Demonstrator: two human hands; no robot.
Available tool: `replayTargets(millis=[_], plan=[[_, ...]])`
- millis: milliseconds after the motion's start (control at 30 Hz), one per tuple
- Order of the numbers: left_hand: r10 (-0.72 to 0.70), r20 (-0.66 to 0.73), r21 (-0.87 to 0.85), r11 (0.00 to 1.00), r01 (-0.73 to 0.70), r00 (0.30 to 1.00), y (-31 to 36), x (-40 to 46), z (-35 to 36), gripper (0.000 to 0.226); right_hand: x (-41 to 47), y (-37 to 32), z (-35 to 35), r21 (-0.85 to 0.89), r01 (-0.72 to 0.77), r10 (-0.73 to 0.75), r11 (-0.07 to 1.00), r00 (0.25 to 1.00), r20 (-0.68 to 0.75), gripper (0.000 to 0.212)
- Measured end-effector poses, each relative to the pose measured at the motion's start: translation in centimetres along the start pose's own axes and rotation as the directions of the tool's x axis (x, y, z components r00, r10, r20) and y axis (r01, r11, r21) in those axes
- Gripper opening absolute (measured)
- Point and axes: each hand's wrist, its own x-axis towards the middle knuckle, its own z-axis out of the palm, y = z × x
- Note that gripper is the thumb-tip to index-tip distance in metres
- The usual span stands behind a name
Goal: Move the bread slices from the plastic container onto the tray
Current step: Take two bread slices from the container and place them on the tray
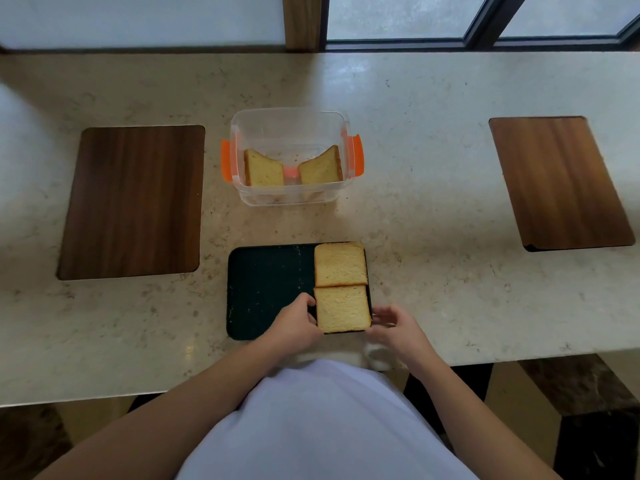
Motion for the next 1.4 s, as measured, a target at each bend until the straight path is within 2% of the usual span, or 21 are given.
replayTargets(millis=[167, 567, 833, 1100, 1200, 1400], plan=[[-0.049, -0.003, -0.032, 0.998, 0.048, 0.999, 0.2, 0.1, -0.2, 0.063, 0.0, 0.2, 0.1, 0.035, -0.012, 0.012, 0.999, 1.000, -0.003, 0.035], [-0.081, 0.011, -0.154, 0.985, 0.082, 0.997, -0.2, 0.3, -0.9, 0.055, 0.6, -0.3, 0.7, -0.117, -0.019, 0.012, 0.993, 0.998, -0.061, 0.031], [-0.073, -0.060, -0.209, 0.976, 0.059, 0.996, 0.4, 0.5, -0.7, 0.068, 0.7, -1.2, 0.6, -0.143, -0.057, 0.050, 0.988, 0.997, -0.053, 0.032], [-0.094, -0.071, -0.282, 0.957, 0.071, 0.993, 0.9, 1.1, -0.9, 0.063, 1.6, -4.3, 1.1, -0.325, 0.088, -0.147, 0.942, 0.976, -0.161, 0.030], [-0.078, -0.064, -0.291, 0.955, 0.057, 0.995, 1.2, 1.3, -0.9, 0.056, 1.7, -4.7, 1.6, -0.341, 0.077, -0.134, 0.937, 0.980, -0.150, 0.033], [-0.067, -0.052, -0.289, 0.956, 0.049, 0.996, 1.1, 1.7, -0.9, 0.056, 1.7, -4.3, 1.9, -0.369, 0.058, -0.124, 0.927, 0.980, -0.156, 0.032]])
